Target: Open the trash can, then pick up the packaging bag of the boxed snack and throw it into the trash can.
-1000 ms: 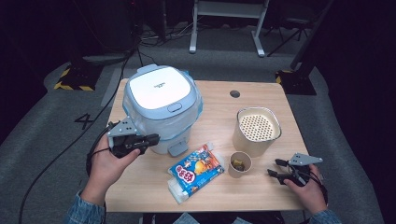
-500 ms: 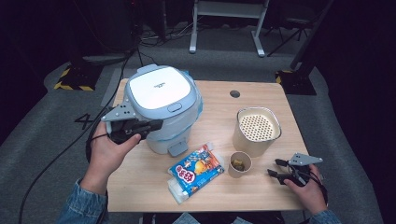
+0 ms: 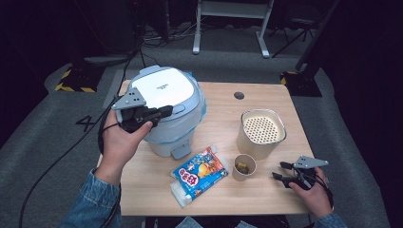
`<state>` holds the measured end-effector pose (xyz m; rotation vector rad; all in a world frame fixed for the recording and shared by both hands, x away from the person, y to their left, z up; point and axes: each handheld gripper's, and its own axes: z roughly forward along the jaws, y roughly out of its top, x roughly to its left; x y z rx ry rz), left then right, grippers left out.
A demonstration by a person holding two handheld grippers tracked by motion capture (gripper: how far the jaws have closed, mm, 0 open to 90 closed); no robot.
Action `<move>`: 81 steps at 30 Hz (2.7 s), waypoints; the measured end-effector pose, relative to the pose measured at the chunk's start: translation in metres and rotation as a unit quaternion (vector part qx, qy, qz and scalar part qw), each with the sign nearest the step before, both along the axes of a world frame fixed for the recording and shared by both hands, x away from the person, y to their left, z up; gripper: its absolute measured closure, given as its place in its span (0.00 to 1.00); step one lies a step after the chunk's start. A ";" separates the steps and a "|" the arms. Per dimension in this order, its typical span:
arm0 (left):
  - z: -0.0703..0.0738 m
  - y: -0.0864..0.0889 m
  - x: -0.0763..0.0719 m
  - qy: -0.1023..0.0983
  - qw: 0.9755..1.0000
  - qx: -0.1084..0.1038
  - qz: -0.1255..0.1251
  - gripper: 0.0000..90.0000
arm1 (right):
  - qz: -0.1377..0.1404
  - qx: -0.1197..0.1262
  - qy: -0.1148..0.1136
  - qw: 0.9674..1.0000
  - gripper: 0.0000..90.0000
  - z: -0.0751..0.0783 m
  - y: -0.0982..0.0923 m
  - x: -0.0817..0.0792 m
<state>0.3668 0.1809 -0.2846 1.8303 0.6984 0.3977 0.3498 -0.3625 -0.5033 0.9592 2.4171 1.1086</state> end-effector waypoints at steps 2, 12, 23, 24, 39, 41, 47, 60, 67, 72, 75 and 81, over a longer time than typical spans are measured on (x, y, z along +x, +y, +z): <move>-0.001 -0.001 0.002 0.002 1.000 0.000 0.000 1.00 | 0.000 0.000 0.000 1.000 0.43 0.000 0.000 0.000; -0.006 -0.010 0.016 0.025 1.000 0.015 0.012 1.00 | 0.000 0.000 0.000 1.000 0.43 0.000 0.000 0.000; -0.001 -0.015 0.015 0.016 0.998 0.052 0.020 1.00 | 0.000 0.000 0.000 1.000 0.43 0.000 0.000 0.000; -0.001 -0.015 0.014 0.015 0.998 0.054 0.020 1.00 | 0.000 0.000 0.000 1.000 0.43 0.000 0.000 0.000; 0.003 -0.023 0.011 0.005 0.995 0.093 0.029 1.00 | 0.000 0.000 0.000 1.000 0.43 0.000 0.000 0.000; 0.003 -0.024 0.010 0.005 0.995 0.095 0.033 1.00 | 0.000 0.000 0.000 1.000 0.43 0.000 0.000 0.000; 0.002 -0.026 0.010 0.011 0.995 0.096 0.031 1.00 | 0.000 0.000 0.000 1.000 0.43 0.000 0.000 0.000; 0.009 -0.006 -0.003 -0.005 1.000 -0.001 -0.016 0.58 | 0.000 0.000 0.000 1.000 0.43 0.000 0.000 0.000; 0.004 -0.003 -0.017 -0.008 0.999 -0.005 -0.045 0.50 | 0.000 0.000 0.000 1.000 0.43 0.000 0.000 0.000; -0.005 -0.008 -0.025 -0.007 0.998 0.003 -0.059 0.48 | 0.000 0.000 0.000 1.000 0.43 0.000 0.000 0.000; -0.012 -0.012 -0.029 -0.003 0.998 0.010 -0.064 0.47 | 0.000 0.000 0.000 1.000 0.43 0.000 0.000 0.000; -0.035 -0.023 -0.040 0.014 0.996 0.020 -0.088 0.46 | 0.000 0.000 0.000 1.000 0.43 0.000 0.000 0.000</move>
